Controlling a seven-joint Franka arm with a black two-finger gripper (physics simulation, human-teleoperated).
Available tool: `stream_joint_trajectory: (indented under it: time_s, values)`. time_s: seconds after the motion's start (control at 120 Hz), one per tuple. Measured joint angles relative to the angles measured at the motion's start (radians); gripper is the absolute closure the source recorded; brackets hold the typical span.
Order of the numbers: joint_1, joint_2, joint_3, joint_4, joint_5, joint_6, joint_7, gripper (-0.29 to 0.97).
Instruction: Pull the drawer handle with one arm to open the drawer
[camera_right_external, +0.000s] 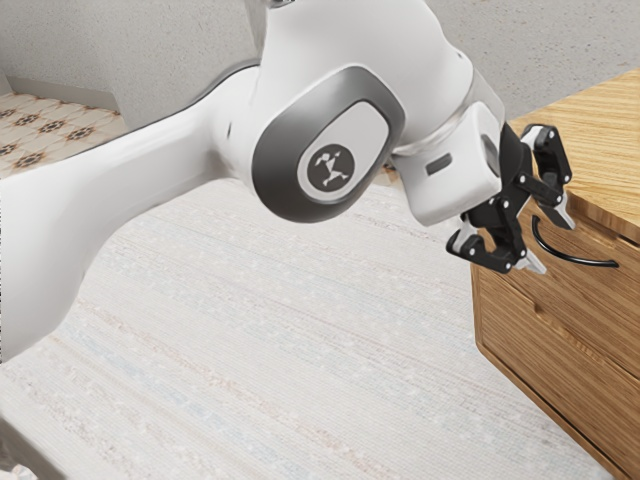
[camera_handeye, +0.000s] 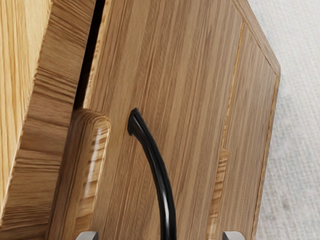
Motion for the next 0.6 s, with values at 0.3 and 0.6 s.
stream_joint_trajectory:
  time_s: [0.3,0.6]
  values:
    - [-0.005,0.009,0.002,-0.007,0.004,0.004,-0.003,0.44]
    - [-0.005,0.014,0.001,-0.013,0.006,0.012,-0.004,0.55]
